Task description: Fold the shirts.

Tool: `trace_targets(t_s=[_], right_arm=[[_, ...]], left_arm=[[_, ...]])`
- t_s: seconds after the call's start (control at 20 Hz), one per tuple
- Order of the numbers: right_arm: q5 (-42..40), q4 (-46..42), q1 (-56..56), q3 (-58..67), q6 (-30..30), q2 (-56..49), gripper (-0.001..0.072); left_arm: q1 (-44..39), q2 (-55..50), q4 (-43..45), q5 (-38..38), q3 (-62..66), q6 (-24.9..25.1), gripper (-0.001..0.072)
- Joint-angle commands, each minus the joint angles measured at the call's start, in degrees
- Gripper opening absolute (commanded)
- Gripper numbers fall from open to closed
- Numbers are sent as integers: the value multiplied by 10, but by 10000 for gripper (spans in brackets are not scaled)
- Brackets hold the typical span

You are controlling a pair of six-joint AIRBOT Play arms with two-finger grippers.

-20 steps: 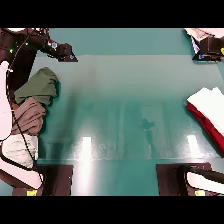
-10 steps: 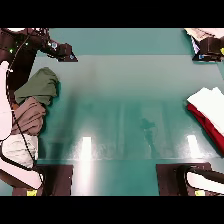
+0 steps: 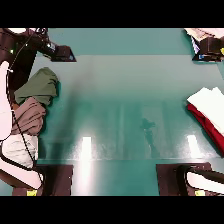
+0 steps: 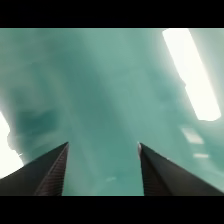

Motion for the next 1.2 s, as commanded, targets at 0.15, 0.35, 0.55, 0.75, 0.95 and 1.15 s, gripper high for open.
trace_targets(t_s=[0.15, 0.35, 0.55, 0.75, 0.95, 1.15], right_arm=[[0, 0, 0, 0, 0, 0, 16], [0, 0, 0, 0, 0, 0, 16], [0, 1, 0, 0, 0, 0, 16], [0, 1, 1, 0, 0, 0, 15], [-1, 1, 1, 1, 0, 0, 16], [-9, 6, 1, 42, 1, 0, 15]], left_arm=[[24, -1, 308, 23, -89, -93, 517], [60, -1, 306, 53, -170, -105, 517], [64, -1, 299, 92, -210, -104, 515], [64, 0, 278, 104, -209, -104, 67], [64, 7, 241, 74, -166, -99, 29], [35, 67, 172, 50, -43, -26, 29]])
